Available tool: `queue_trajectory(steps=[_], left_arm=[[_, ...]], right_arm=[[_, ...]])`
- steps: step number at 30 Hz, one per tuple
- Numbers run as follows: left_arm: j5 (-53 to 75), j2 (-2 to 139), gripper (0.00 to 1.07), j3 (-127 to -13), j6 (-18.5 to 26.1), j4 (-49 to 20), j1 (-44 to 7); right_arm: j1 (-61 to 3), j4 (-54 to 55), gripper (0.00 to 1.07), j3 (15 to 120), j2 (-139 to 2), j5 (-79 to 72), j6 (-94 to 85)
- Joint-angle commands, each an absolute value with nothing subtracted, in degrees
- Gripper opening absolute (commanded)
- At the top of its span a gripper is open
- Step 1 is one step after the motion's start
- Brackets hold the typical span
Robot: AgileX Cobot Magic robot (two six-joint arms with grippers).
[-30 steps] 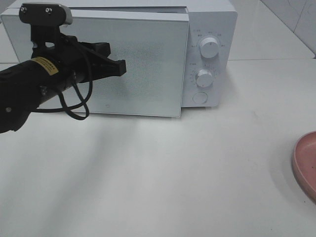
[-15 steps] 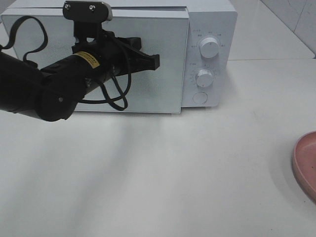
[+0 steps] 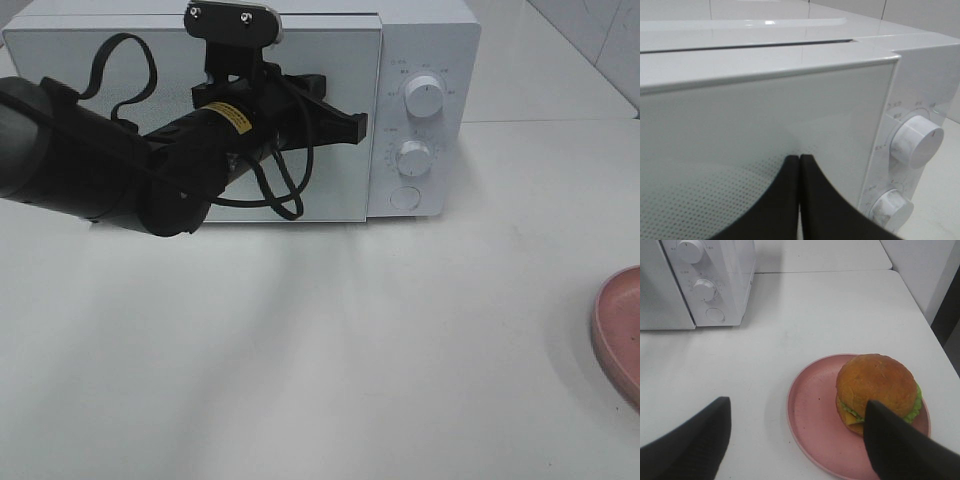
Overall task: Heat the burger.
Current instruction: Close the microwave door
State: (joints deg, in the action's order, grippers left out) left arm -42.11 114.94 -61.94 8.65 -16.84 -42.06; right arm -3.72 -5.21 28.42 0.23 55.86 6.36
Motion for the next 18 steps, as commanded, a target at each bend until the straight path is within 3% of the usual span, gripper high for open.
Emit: queue_trajectory(steps=[1, 13, 18], left_arm=[[-43.5, 116.1, 0.00, -64.6, 10.2, -21.9, -40.7], [-40.5, 116.4, 0.00, -66.9, 10.4, -21.9, -41.0], [-31.2, 112.9, 0.00, -66.1, 10.4, -21.6, -43.7]], right_arm=[[-3.4, -5.3, 0.71, 28.4, 1.7, 55.1, 5.8], [-3.4, -5.3, 0.71, 28.4, 1.7, 55.1, 5.8], [-3.4, -5.3, 0.71, 28.4, 1.7, 55.1, 5.8]])
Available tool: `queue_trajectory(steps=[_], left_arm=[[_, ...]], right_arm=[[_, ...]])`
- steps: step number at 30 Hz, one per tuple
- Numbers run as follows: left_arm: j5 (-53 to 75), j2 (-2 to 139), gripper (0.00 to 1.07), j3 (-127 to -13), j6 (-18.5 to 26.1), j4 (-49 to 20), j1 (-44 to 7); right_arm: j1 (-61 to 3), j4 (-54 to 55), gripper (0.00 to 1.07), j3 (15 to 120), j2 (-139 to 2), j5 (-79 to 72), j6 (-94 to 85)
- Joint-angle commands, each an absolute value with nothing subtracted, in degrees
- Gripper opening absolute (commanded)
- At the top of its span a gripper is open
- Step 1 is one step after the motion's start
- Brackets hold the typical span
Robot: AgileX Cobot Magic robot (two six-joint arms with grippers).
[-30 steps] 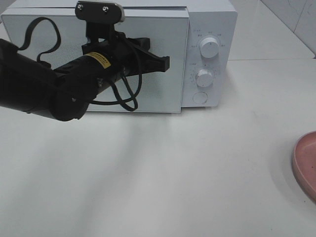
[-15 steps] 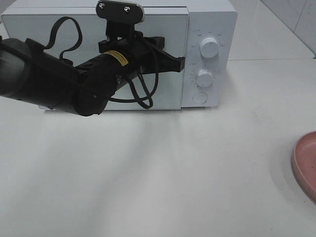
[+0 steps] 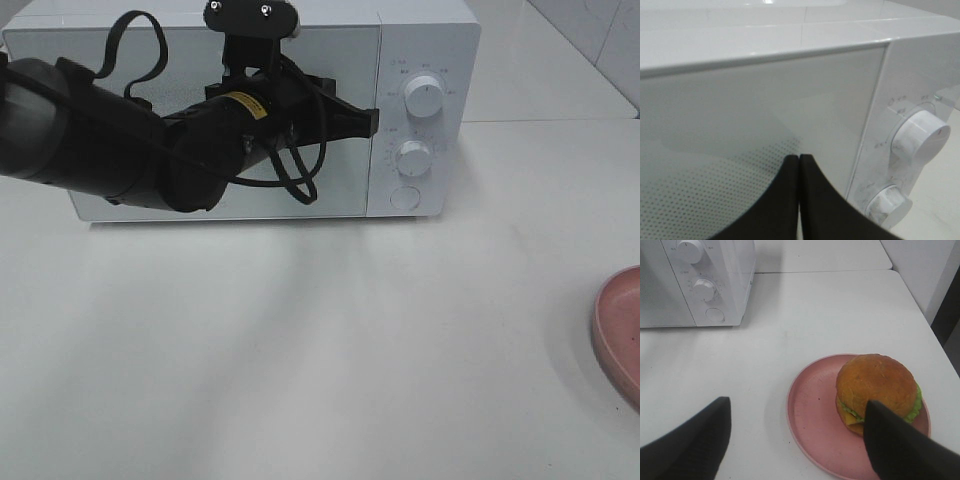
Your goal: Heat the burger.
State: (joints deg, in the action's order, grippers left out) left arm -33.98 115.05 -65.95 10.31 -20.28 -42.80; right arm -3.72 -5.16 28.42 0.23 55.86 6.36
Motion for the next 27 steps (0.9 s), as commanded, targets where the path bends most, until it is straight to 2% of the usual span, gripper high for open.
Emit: queue_trajectory(steps=[1, 7, 8, 9, 10, 11, 12, 13, 14, 15, 16, 17, 21, 23, 27], left_arm=[[-31.2, 112.9, 0.00, -66.1, 10.4, -21.6, -43.7], [-19.0, 108.9, 0.00, -65.0, 10.4, -21.2, -45.3], [-12.4, 107.7, 0.08, -65.0, 10.4, -21.1, -45.3], [-12.4, 107.7, 0.08, -65.0, 10.4, -21.1, -45.3], [-5.4, 106.5, 0.25, -65.0, 10.4, -21.1, -45.3], [-2.8, 106.1, 0.35, -65.0, 10.4, -21.1, -45.3], [-2.8, 106.1, 0.35, -65.0, 10.4, -21.1, -45.3], [2.8, 105.1, 0.64, -65.0, 10.4, -21.0, -45.3], [4.6, 105.0, 0.77, -65.0, 10.4, -21.0, -45.3], [4.6, 105.0, 0.77, -65.0, 10.4, -21.0, -45.3], [9.6, 104.2, 0.95, -65.0, 10.4, -20.8, -45.3], [11.8, 103.7, 1.01, -65.0, 10.4, -20.4, -45.3], [18.6, 102.2, 1.02, -65.0, 10.4, -17.7, -45.3], [24.8, 100.2, 1.02, -65.0, 10.4, -12.8, -45.3], [33.7, 96.7, 1.01, -65.0, 10.3, -8.5, -45.3]], right_arm=[[-3.4, -5.3, 0.71, 28.4, 1.7, 55.1, 5.8], [-3.4, -5.3, 0.71, 28.4, 1.7, 55.1, 5.8], [-3.4, -5.3, 0.71, 28.4, 1.7, 55.1, 5.8], [-3.4, -5.3, 0.71, 28.4, 1.7, 55.1, 5.8], [-3.4, -5.3, 0.71, 28.4, 1.7, 55.1, 5.8], [-3.4, -5.3, 0.71, 28.4, 1.7, 55.1, 5.8], [-3.4, -5.3, 0.71, 28.4, 1.7, 55.1, 5.8], [-3.4, -5.3, 0.71, 28.4, 1.7, 55.1, 5.8], [-3.4, -5.3, 0.71, 28.4, 1.7, 55.1, 5.8], [-3.4, -5.3, 0.71, 28.4, 1.7, 55.1, 5.8], [-3.4, -5.3, 0.71, 28.4, 1.7, 55.1, 5.8], [-3.4, -5.3, 0.71, 28.4, 1.7, 55.1, 5.8], [-3.4, -5.3, 0.71, 28.4, 1.7, 55.1, 5.8], [-3.4, -5.3, 0.71, 28.4, 1.7, 55.1, 5.8], [-3.4, -5.3, 0.71, 28.4, 1.7, 55.1, 5.8]])
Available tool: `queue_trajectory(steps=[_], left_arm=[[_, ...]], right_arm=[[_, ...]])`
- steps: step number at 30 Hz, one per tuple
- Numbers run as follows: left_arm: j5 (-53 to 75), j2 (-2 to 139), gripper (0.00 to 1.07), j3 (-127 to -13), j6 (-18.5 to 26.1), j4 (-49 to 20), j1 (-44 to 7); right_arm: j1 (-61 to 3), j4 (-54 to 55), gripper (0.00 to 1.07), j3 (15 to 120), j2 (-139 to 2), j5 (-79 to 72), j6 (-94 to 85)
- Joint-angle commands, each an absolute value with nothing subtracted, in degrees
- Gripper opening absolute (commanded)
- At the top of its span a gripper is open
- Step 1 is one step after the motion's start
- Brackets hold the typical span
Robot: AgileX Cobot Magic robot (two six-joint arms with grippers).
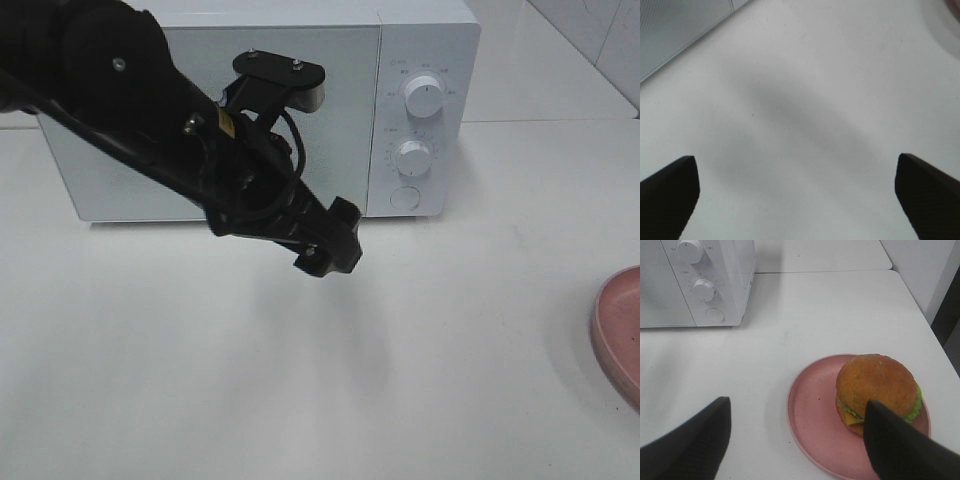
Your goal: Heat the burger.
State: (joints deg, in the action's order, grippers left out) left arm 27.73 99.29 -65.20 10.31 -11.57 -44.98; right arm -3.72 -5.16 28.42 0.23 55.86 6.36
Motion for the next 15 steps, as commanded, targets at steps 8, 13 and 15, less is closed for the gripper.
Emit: queue_trajectory(steps=[8, 13, 15], left_arm=[[41.3, 90.9, 1.01, -65.0, 2.3, -2.6, -45.3], [45.5, 89.3, 1.01, -65.0, -6.9, 5.2, -45.2], [50.8, 89.3, 1.01, -65.0, -9.3, 8.4, -44.2]], right_arm=[[-3.4, -5.3, 0.71, 28.4, 1.7, 55.1, 5.8], [-3.4, -5.3, 0.71, 28.4, 1.7, 55.1, 5.8], [-3.4, -5.3, 0.71, 28.4, 1.7, 55.1, 5.8]])
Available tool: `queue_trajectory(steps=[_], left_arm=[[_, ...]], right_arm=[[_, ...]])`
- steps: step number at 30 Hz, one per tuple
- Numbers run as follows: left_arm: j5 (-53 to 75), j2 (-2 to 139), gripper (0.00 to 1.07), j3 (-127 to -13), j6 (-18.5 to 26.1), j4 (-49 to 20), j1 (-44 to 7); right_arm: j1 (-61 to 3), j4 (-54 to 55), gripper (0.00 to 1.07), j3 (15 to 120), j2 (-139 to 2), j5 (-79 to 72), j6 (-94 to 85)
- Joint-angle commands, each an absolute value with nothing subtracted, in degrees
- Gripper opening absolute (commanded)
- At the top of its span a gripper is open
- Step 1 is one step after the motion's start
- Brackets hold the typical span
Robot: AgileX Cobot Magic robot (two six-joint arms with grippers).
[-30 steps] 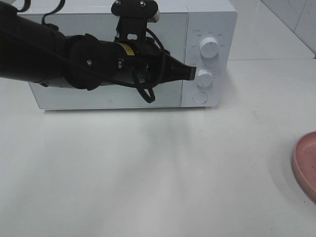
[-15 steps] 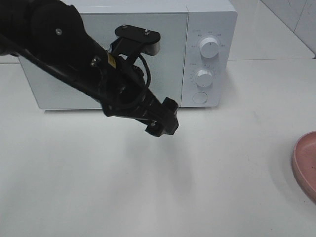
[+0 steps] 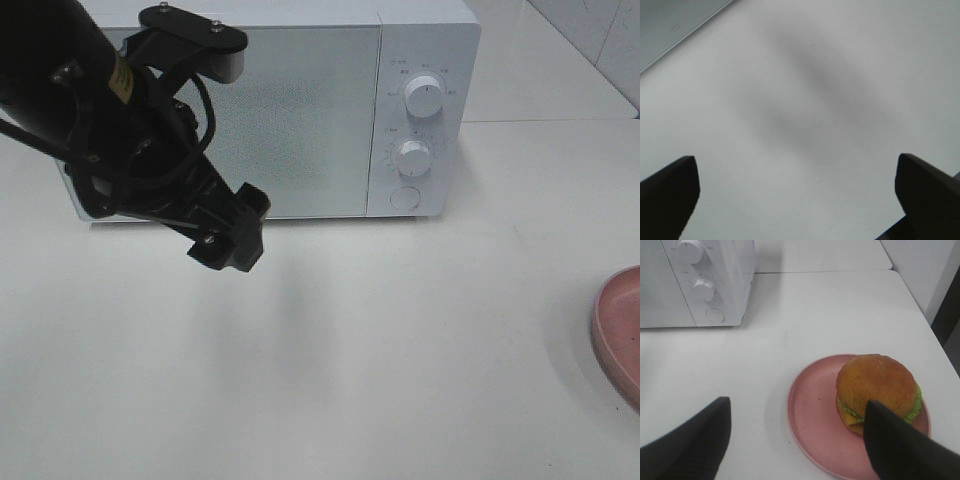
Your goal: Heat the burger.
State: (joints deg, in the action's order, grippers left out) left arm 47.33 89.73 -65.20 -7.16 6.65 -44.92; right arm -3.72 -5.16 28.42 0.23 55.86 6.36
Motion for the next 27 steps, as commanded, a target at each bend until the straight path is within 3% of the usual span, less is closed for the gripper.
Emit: queue_trajectory(steps=[1, 6, 8, 9, 11, 12, 14, 15, 17, 19, 20, 27], left_arm=[[50.8, 89.3, 1.01, -65.0, -9.3, 8.4, -44.2], [53.2, 88.9, 1.00, -64.9, -6.9, 3.7, -39.4], [54.1, 87.4, 1.00, -64.9, 0.0, -2.6, -31.7], [54.1, 87.4, 1.00, -64.9, 0.0, -2.6, -31.7], [55.5, 85.9, 1.00, -64.9, 4.0, -6.9, -25.3], [55.5, 85.9, 1.00, -64.9, 4.0, -6.9, -25.3], [57.6, 84.3, 1.00, -64.9, 6.6, -9.1, -18.7], [57.6, 84.3, 1.00, -64.9, 6.6, -9.1, -18.7], [60.4, 83.0, 1.00, -64.9, 8.2, -9.0, -12.7], [61.1, 82.6, 1.00, -64.9, 8.3, -9.0, -11.1], [62.1, 81.2, 1.00, -64.9, 7.8, -9.5, -7.8], [63.7, 75.5, 1.00, -64.2, 7.2, -11.1, -2.2]], right_arm=[[-3.4, -5.3, 0.71, 28.4, 1.7, 55.1, 5.8], [-3.5, -5.3, 0.71, 28.4, 1.7, 55.1, 5.8], [-3.5, -5.3, 0.71, 28.4, 1.7, 55.1, 5.8], [-3.5, -5.3, 0.71, 28.4, 1.7, 55.1, 5.8], [-3.5, -5.3, 0.71, 28.4, 1.7, 55.1, 5.8], [-3.5, -5.3, 0.71, 28.4, 1.7, 55.1, 5.8], [-3.5, -5.3, 0.71, 28.4, 1.7, 55.1, 5.8], [-3.5, -5.3, 0.71, 28.4, 1.7, 55.1, 5.8], [-3.5, -5.3, 0.71, 28.4, 1.7, 55.1, 5.8], [-3.5, -5.3, 0.71, 28.4, 1.7, 55.1, 5.8], [-3.5, -5.3, 0.71, 28.4, 1.7, 55.1, 5.8], [-3.5, -5.3, 0.71, 28.4, 1.7, 55.1, 5.8]])
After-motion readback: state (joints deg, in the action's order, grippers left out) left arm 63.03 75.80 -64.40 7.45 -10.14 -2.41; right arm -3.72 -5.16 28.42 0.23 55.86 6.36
